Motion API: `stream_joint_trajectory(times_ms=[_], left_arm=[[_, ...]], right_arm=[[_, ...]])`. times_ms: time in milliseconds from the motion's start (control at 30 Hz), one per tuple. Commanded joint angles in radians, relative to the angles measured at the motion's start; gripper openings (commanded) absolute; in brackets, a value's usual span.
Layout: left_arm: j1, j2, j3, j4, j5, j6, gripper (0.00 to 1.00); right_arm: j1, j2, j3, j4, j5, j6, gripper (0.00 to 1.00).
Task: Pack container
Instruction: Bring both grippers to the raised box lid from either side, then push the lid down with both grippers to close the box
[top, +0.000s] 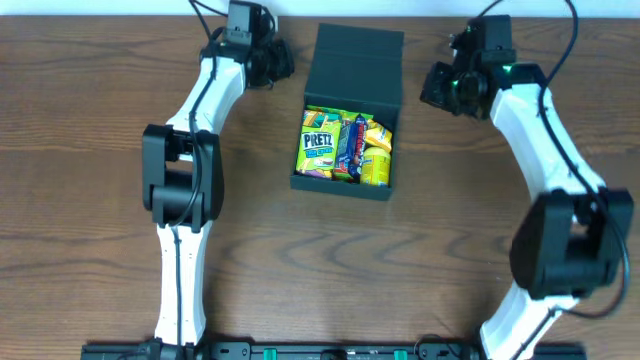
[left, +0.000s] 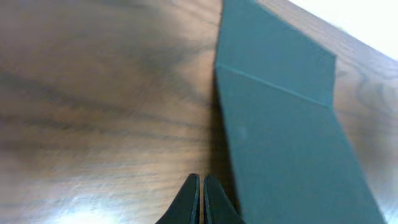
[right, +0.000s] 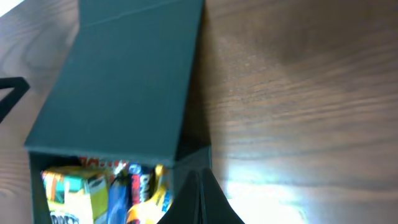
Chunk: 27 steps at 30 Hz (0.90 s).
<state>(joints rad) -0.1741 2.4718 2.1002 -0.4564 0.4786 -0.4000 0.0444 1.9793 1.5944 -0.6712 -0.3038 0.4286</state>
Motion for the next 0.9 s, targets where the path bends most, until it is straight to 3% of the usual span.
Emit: stream_joint_trajectory(times_ms=[0, 467, 867], left_arm=[[-0.005, 0.052, 0.085, -0.035, 0.048, -0.009, 0.05], [-0.005, 0.135, 0.121, -0.066, 0.126, -0.073, 0.05], [-0.01, 0.15, 0.124, 0.013, 0.271, -0.072, 0.06]], right_arm=[[-0.038, 0.062, 0.005, 0.04, -0.189, 0.043, 0.02], [-0.053, 0.321, 0.006, 0.338, -0.365, 0.225, 0.02], [-0.039, 0.382, 0.008, 0.641, -0.554, 0.305, 0.01]])
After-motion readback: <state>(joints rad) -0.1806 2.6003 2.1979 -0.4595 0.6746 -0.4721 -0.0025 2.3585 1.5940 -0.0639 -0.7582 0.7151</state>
